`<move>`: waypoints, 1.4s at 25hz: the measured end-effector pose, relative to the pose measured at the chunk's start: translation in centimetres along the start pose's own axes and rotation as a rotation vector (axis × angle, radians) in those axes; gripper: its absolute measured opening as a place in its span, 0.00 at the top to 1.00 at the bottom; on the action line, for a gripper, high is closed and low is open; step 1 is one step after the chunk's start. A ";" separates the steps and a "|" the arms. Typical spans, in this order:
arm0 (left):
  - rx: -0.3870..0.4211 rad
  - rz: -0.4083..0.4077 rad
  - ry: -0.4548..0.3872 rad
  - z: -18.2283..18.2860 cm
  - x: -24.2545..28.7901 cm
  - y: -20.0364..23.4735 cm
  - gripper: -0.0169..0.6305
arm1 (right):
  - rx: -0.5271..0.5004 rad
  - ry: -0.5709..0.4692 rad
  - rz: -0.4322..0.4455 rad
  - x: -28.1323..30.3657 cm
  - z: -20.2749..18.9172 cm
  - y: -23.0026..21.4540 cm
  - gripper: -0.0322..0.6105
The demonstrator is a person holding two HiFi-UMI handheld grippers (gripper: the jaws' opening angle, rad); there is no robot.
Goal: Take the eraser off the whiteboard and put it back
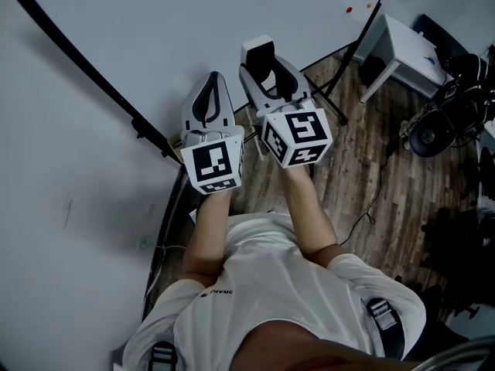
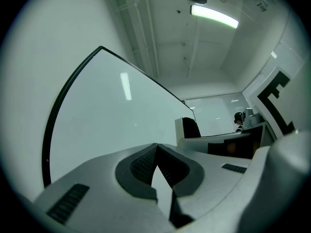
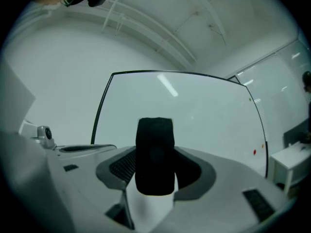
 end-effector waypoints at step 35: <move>0.004 0.032 -0.030 0.5 0.6 2.4 0.97 | -0.019 -0.001 0.056 8.1 1.1 -0.6 0.59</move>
Point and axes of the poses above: the fingertips, and each gripper's own axes: x forward along the fingers, y to its left, z out of its top, the point moved 4 cm from there along -x, backward along the fingers, and after that the axes turned 15 degrees about -x, right-handed, at the moved point
